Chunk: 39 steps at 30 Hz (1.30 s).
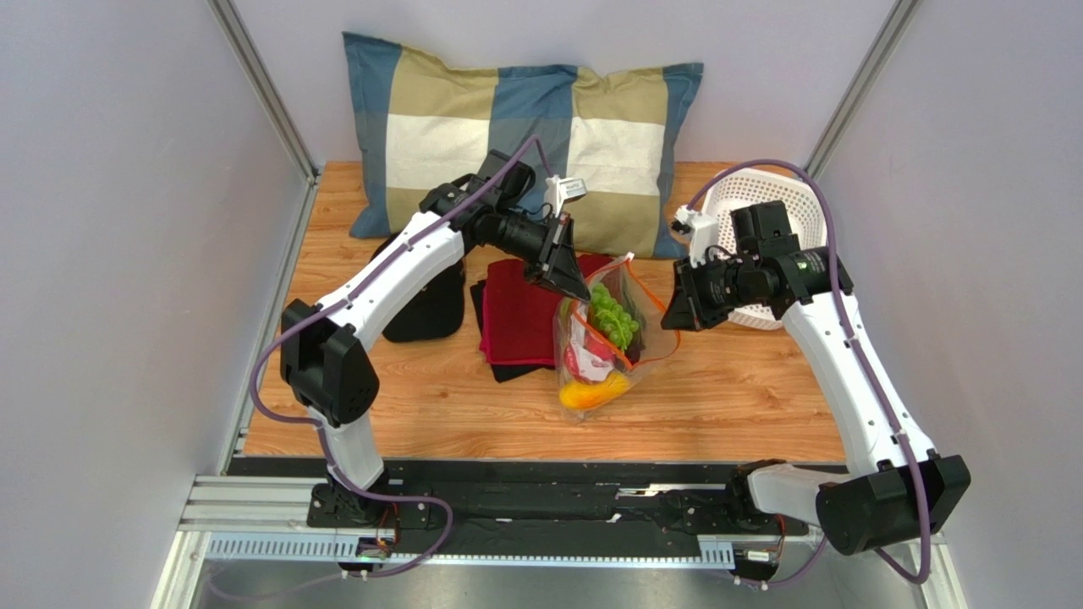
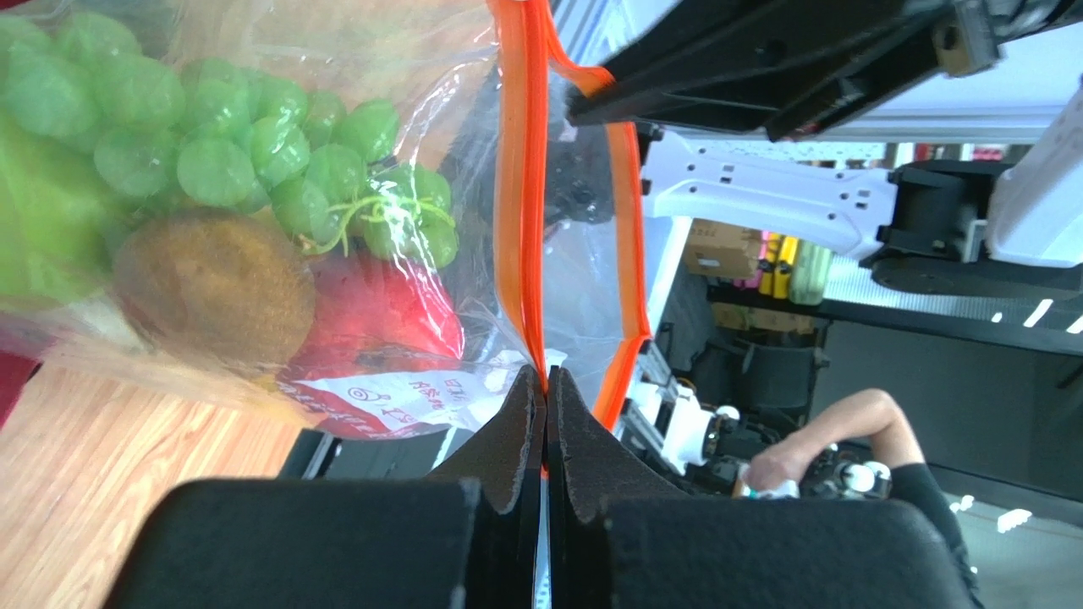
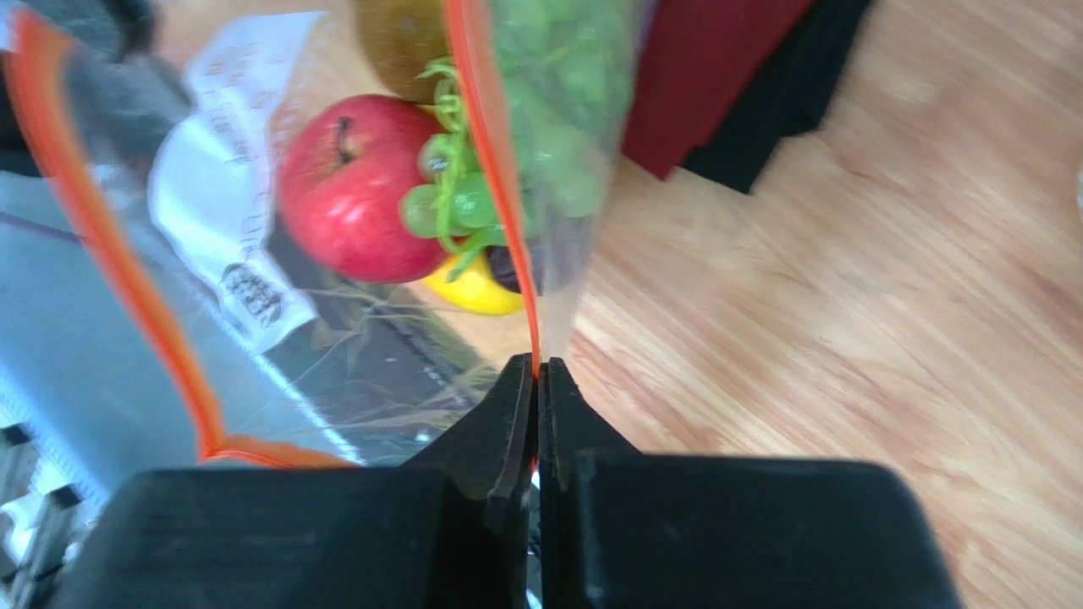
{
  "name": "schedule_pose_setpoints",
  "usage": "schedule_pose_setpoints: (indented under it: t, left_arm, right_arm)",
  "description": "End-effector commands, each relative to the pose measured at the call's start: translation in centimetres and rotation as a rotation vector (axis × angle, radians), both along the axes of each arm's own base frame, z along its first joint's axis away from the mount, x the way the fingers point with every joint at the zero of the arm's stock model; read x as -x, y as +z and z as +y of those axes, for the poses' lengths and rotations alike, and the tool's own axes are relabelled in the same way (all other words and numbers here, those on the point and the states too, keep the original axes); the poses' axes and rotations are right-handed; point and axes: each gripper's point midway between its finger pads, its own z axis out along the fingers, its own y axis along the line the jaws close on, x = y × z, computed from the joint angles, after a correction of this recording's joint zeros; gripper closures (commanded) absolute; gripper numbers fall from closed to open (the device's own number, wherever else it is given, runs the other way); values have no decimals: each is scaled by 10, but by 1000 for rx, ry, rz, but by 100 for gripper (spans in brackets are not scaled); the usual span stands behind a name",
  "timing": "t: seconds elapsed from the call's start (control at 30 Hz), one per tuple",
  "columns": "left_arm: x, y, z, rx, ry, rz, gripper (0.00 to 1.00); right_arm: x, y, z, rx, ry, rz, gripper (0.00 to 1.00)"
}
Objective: Place the food in the zip-top bag and seal the zipper
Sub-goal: Place the fake fruit in the zipper food storage bag, then adjust the zipper food storage bag at the center of the board.
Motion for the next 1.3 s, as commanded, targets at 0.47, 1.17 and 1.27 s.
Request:
schedule_pose_setpoints:
  t: [0.47, 1.17, 1.27]
  left_arm:
    - [40, -3, 2, -130, -202, -267, 85]
    - [66, -6, -15, -83, -172, -197, 28]
    - [68, -13, -15, -126, -164, -216, 28]
  right_arm:
    - [48, 42, 85, -606, -290, 89, 100]
    - [5, 16, 80, -557, -569, 48, 100]
    - [-3, 21, 79, -551, -627, 49, 100]
